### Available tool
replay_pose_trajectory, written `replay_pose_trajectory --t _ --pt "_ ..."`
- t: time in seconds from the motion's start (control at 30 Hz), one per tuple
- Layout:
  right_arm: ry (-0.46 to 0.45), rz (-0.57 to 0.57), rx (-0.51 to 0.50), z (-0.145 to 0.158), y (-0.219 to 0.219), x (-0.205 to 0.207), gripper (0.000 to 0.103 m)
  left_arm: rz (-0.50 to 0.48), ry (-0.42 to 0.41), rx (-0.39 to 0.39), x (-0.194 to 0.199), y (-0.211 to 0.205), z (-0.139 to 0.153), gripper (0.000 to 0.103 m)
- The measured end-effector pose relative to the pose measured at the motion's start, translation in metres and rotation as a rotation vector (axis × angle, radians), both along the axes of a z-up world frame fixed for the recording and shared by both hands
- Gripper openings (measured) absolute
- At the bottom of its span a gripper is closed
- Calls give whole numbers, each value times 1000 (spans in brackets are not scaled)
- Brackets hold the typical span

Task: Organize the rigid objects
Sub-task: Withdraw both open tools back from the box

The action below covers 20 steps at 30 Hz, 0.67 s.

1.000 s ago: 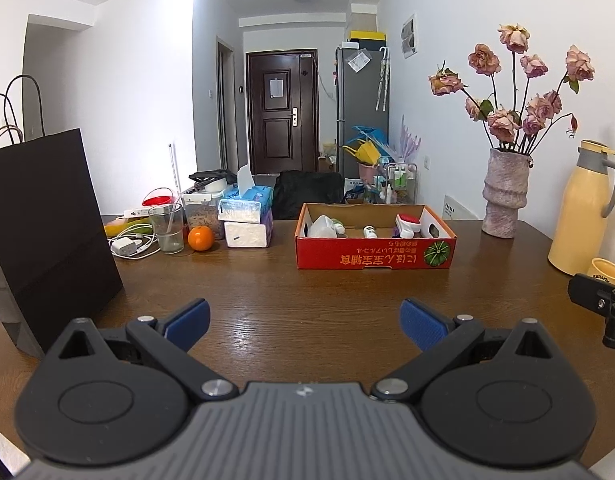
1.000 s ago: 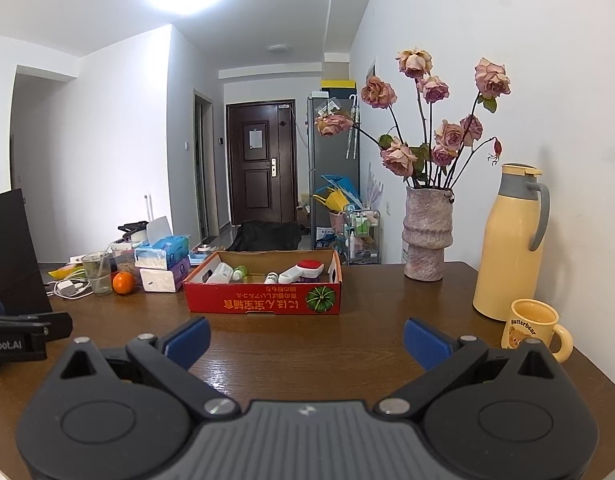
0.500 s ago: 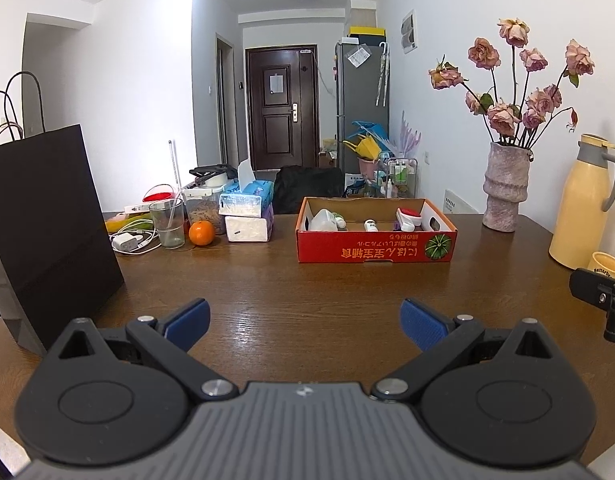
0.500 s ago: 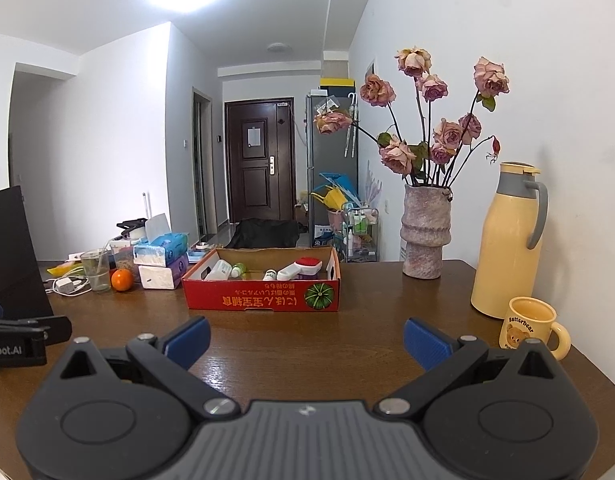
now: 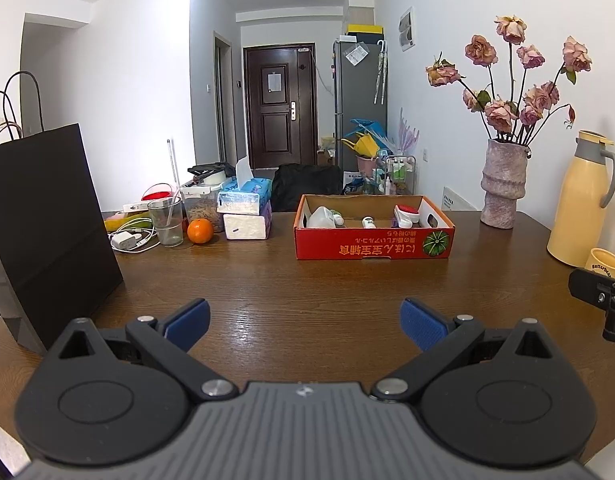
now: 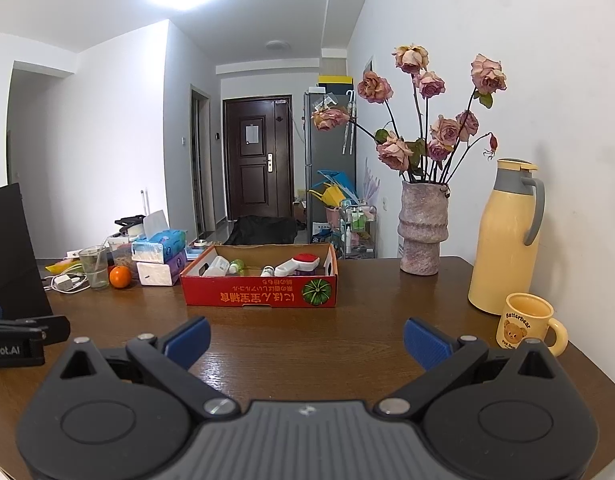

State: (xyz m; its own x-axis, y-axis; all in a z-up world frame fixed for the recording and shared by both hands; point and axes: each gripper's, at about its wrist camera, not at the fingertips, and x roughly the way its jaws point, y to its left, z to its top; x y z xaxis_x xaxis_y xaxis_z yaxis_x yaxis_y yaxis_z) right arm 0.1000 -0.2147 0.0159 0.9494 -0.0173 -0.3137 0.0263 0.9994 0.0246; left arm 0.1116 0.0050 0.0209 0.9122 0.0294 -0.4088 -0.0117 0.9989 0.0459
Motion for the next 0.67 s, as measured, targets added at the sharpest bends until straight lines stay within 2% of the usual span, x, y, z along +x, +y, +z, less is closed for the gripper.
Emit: replay_pose_trajectory --t 0.67 --pt "9 -2 0 -5 -2 -1 103 -8 6 2 0 -1 -6 103"
